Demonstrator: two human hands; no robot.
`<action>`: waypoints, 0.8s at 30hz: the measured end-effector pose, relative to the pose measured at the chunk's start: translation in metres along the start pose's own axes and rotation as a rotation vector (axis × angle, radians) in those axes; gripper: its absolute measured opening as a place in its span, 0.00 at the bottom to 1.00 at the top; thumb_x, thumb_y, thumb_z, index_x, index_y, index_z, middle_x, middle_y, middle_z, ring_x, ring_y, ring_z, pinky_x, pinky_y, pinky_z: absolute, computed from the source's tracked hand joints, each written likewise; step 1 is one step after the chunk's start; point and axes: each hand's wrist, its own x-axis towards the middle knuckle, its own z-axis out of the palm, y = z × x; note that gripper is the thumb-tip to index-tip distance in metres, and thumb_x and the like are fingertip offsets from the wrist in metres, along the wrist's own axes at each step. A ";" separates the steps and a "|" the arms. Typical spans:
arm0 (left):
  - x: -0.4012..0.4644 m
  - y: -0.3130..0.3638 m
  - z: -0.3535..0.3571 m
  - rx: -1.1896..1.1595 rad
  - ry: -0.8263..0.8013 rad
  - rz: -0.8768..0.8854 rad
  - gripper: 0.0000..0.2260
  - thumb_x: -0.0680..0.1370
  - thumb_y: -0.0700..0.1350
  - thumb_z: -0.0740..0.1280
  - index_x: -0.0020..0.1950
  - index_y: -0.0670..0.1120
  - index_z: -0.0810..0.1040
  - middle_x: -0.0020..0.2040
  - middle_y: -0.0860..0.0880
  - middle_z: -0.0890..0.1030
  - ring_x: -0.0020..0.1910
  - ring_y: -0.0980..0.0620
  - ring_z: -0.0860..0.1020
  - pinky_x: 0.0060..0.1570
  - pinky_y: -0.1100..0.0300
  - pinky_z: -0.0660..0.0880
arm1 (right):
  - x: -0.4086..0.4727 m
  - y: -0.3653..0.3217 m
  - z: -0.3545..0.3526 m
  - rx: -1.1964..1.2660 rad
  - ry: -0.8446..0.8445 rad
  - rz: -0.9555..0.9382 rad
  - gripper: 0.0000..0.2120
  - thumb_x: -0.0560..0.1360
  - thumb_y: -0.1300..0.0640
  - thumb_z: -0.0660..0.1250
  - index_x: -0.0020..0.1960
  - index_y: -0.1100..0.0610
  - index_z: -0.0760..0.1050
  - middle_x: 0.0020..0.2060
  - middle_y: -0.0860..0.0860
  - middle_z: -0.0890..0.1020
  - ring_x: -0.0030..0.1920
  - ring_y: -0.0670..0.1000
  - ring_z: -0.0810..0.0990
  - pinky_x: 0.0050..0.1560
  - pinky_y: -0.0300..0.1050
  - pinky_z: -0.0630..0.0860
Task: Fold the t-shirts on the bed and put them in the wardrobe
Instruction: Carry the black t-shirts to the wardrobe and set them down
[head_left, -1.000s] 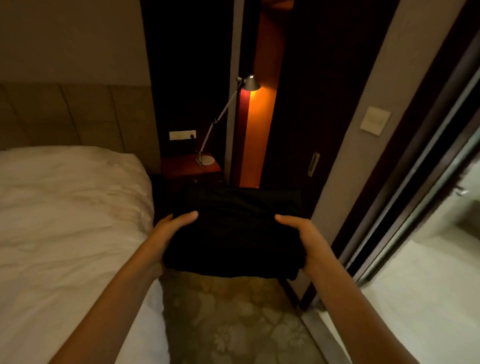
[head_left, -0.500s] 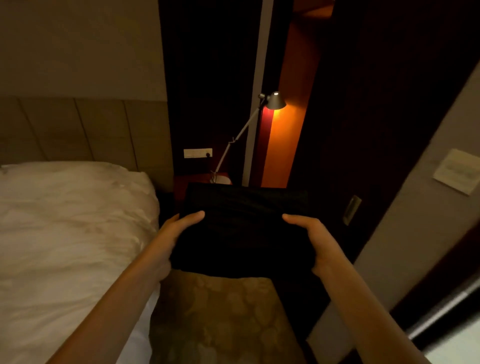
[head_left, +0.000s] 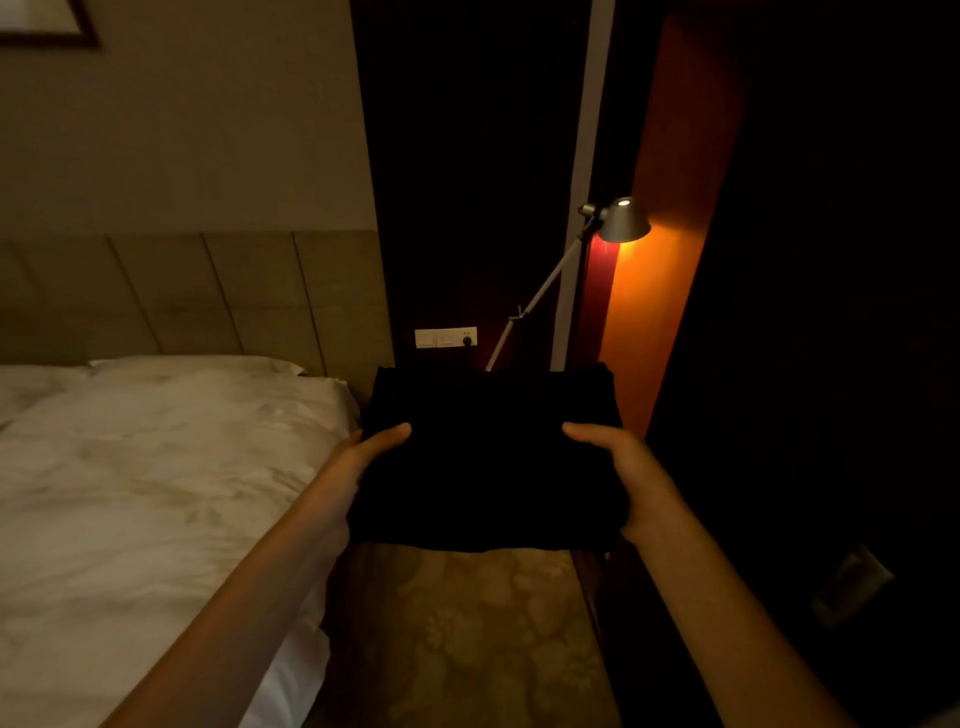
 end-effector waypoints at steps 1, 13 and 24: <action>0.013 0.002 0.002 -0.005 0.005 -0.002 0.22 0.73 0.51 0.69 0.65 0.45 0.78 0.56 0.43 0.84 0.53 0.42 0.83 0.47 0.54 0.81 | 0.017 -0.004 -0.002 0.004 -0.010 0.003 0.25 0.68 0.57 0.73 0.62 0.67 0.76 0.42 0.57 0.79 0.37 0.56 0.79 0.35 0.46 0.75; 0.236 0.012 -0.024 -0.046 -0.023 -0.050 0.20 0.76 0.49 0.68 0.67 0.46 0.75 0.58 0.43 0.83 0.55 0.42 0.82 0.50 0.53 0.80 | 0.225 -0.042 0.005 -0.068 -0.027 -0.015 0.16 0.69 0.56 0.72 0.53 0.63 0.80 0.37 0.54 0.81 0.33 0.54 0.80 0.33 0.44 0.76; 0.469 0.037 -0.029 0.025 -0.126 -0.151 0.19 0.74 0.48 0.70 0.65 0.47 0.77 0.57 0.44 0.84 0.53 0.44 0.83 0.48 0.53 0.78 | 0.414 -0.070 0.001 0.055 0.064 0.061 0.18 0.62 0.52 0.80 0.45 0.60 0.79 0.36 0.54 0.73 0.33 0.55 0.69 0.33 0.44 0.66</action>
